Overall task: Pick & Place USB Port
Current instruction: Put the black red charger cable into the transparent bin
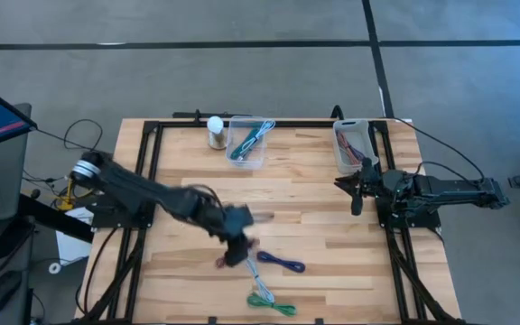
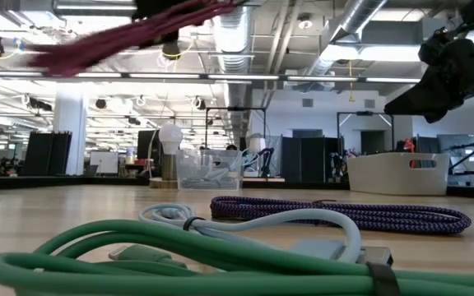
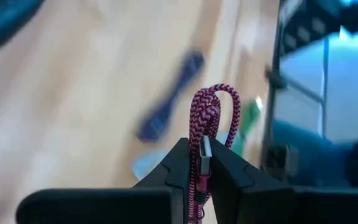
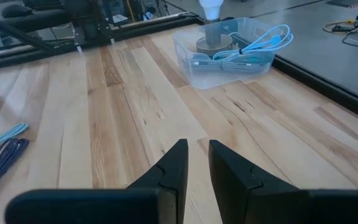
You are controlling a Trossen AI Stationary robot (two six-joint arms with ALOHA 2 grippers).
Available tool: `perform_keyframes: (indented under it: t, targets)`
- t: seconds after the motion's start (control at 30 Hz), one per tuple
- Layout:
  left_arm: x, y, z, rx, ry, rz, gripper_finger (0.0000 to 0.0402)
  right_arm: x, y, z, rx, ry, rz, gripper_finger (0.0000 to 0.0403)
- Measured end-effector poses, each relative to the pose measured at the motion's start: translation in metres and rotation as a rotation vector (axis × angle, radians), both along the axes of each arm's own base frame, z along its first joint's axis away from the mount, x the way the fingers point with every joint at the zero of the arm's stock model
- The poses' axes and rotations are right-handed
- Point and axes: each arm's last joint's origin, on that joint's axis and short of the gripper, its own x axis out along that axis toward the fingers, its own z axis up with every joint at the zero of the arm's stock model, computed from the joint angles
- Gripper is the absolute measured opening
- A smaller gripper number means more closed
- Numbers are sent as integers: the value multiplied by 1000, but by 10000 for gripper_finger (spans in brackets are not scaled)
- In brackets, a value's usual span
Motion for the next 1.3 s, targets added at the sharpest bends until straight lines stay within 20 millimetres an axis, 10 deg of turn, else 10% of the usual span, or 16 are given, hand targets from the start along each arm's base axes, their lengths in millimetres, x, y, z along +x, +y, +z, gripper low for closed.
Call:
perform_keyframes:
  t: [0.8, 1.3]
  targets:
    - [-13, 156, 75, 661, -453, 596, 33, 0, 0, 0, 0, -4, -1, 58]
    - [13, 229, 33, 679, -282, 787, 33, 0, 0, 0, 0, -4, -1, 58]
